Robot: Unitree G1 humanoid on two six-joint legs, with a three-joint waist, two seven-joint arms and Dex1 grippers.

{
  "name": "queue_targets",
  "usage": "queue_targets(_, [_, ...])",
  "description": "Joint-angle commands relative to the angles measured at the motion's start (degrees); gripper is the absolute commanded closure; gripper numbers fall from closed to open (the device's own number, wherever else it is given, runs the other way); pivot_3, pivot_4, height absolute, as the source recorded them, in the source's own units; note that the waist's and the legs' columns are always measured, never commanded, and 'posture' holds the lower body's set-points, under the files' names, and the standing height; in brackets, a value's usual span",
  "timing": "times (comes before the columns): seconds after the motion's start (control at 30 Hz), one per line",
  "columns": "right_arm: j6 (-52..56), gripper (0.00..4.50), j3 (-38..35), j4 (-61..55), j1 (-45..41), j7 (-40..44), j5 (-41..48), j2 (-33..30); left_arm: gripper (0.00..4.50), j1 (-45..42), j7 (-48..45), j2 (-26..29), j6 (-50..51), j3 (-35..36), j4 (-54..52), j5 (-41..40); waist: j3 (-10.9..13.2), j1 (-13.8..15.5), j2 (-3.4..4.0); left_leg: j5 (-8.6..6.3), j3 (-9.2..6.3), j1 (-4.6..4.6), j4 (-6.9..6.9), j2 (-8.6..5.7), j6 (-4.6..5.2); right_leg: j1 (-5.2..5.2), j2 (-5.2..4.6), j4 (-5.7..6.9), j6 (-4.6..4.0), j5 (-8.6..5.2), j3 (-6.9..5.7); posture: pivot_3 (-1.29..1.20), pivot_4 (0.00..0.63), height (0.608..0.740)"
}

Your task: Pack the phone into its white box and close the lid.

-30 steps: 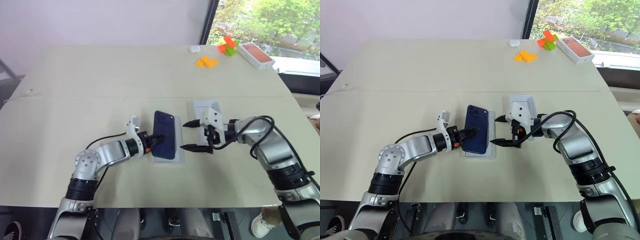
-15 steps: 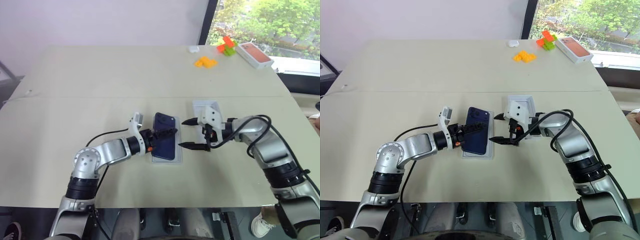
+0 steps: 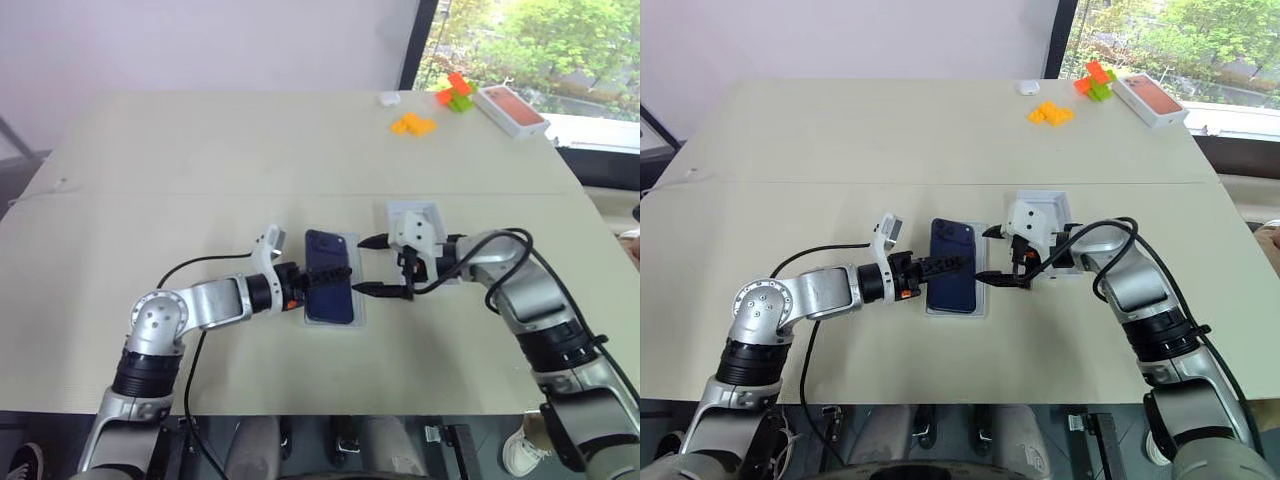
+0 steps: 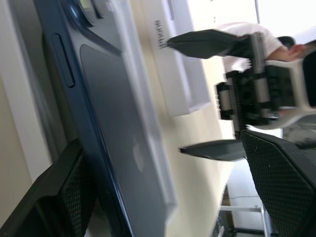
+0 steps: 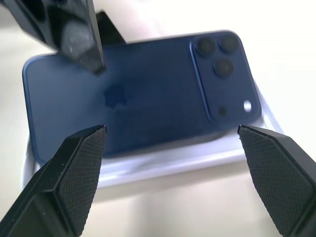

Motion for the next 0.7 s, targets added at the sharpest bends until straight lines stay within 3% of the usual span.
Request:
queue_targets(0.03, [1.8, 0.00, -3.6, -0.7, -1.6, 1.8, 4.2, -0.5, 0.03, -0.3, -1.1, 1.1, 1.6, -0.8, -2.4, -0.9, 0.0, 0.0, 0.00, 0.03, 0.00, 0.00, 0.00, 0.00, -0.05, 0.00, 0.00, 0.00, -0.06, 0.04, 0.00, 0.00, 0.150, 0.737])
queue_targets(0.4, [2.6, 0.00, -4.6, -1.2, -1.7, 3.5, 6.5, -1.3, 0.03, -1.6, -3.1, 5.0, 2.6, -0.2, -2.1, 2.0, 0.0, 0.0, 0.01, -0.02, 0.00, 0.02, -0.01, 0.01, 0.04, 0.00, 0.00, 0.00, -0.07, 0.04, 0.00, 0.00, 0.150, 0.737])
queue_targets(0.7, [2.0, 0.00, -4.3, -1.1, -1.6, 3.4, 6.2, -1.3, 0.03, -1.7, -3.9, 7.4, 4.4, 0.3, -2.9, -0.4, 0.0, -0.1, 0.01, 0.00, 0.00, 0.02, -0.01, 0.01, 0.00, 0.00, 0.00, 0.01, -0.09, 0.05, 0.00, 0.00, 0.150, 0.737])
